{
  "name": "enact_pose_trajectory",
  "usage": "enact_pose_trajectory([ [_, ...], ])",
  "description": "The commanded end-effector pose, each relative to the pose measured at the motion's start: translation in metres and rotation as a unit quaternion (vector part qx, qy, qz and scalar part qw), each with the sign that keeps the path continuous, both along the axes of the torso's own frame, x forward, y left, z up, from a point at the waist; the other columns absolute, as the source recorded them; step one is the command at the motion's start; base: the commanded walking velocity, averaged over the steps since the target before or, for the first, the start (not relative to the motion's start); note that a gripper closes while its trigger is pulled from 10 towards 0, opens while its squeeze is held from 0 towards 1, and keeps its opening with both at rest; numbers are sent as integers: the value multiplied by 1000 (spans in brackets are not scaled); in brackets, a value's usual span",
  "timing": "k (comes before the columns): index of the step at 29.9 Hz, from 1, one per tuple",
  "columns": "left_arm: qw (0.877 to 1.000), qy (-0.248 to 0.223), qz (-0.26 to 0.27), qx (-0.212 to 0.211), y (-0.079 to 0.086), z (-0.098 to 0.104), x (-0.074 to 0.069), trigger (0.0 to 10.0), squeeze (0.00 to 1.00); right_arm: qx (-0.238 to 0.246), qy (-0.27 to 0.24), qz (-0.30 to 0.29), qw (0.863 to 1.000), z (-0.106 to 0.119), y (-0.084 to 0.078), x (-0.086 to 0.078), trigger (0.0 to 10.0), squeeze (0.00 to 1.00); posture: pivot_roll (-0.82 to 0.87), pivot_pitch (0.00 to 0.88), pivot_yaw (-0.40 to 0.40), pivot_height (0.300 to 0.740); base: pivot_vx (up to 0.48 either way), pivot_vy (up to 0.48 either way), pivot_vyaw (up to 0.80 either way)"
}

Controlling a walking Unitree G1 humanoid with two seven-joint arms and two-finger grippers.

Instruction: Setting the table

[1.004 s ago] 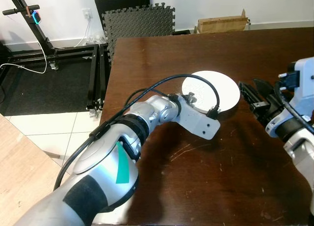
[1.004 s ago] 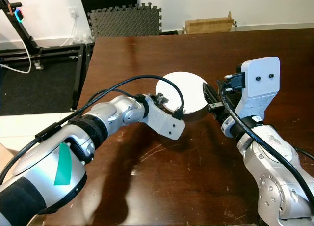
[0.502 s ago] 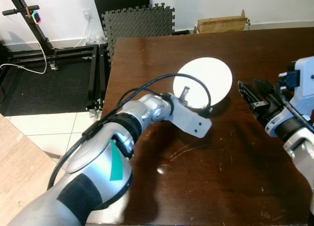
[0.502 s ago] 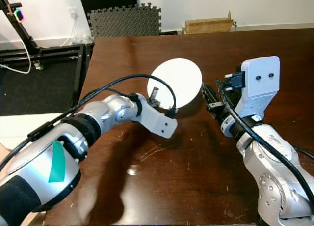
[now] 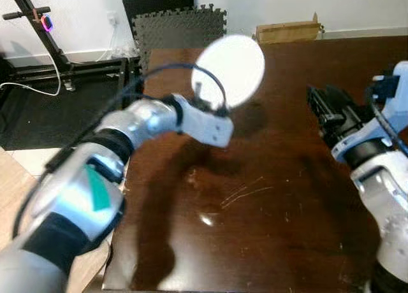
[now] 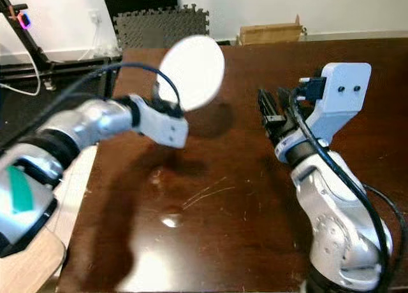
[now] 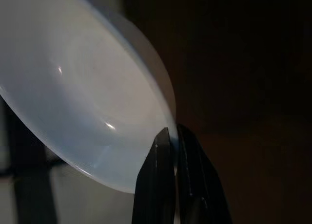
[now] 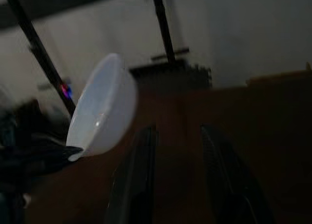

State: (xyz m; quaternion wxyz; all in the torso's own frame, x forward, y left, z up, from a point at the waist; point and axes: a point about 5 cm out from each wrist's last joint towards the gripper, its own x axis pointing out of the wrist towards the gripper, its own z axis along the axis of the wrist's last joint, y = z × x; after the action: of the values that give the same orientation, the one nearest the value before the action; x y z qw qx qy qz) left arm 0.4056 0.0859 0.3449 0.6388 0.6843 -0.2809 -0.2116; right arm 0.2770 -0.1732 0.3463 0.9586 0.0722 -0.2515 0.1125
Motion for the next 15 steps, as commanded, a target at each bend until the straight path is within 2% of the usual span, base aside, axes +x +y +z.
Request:
enact_pose_trajectory([
  [1, 999, -24, -20, -30, 3, 2, -3, 10000, 0, 11, -16, 40, 999, 5, 15, 6, 10000, 0, -91, 140, 109, 740, 0, 0, 0],
  [3, 999, -31, -22, -36, 4, 2, -4, 10000, 0, 11, -18, 52, 998, 6, 19, 8, 10000, 0, -80, 128, 102, 740, 0, 0, 0],
  [8, 995, -56, -43, -70, 6, 7, -9, 10000, 0, -1, -49, 133, 990, 22, 51, 18, 10000, 0, -11, 69, 46, 740, 0, 0, 0],
  [9, 995, -56, -43, -70, 6, 7, -9, 10000, 0, -1, -49, 133, 990, 22, 51, 18, 10000, 0, -11, 69, 46, 740, 0, 0, 0],
  [10, 994, -69, -53, -62, 4, 7, -11, 10000, 0, -10, -63, 166, 984, 28, 62, 20, 10000, 0, 5, 53, 31, 740, 0, 0, 0],
  [11, 994, -77, -59, -45, 2, 6, -12, 10000, 0, -14, -69, 179, 981, 31, 67, 20, 10000, 0, 5, 53, 31, 740, 0, 0, 0],
  [13, 994, -77, -59, -45, 2, 6, -12, 10000, 0, -14, -69, 179, 981, 31, 67, 20, 10000, 0, 5, 53, 31, 740, 0, 0, 0],
  [14, 993, -93, -71, -6, -2, 5, -14, 10000, 0, -20, -74, 209, 975, 36, 74, 21, 10000, 0, 18, 39, 15, 740, 0, 0, 0],
  [15, 993, -93, -71, -6, -2, 5, -14, 10000, 0, -20, -74, 209, 975, 36, 74, 21, 10000, 0, 18, 39, 15, 740, 0, 0, 0],
])
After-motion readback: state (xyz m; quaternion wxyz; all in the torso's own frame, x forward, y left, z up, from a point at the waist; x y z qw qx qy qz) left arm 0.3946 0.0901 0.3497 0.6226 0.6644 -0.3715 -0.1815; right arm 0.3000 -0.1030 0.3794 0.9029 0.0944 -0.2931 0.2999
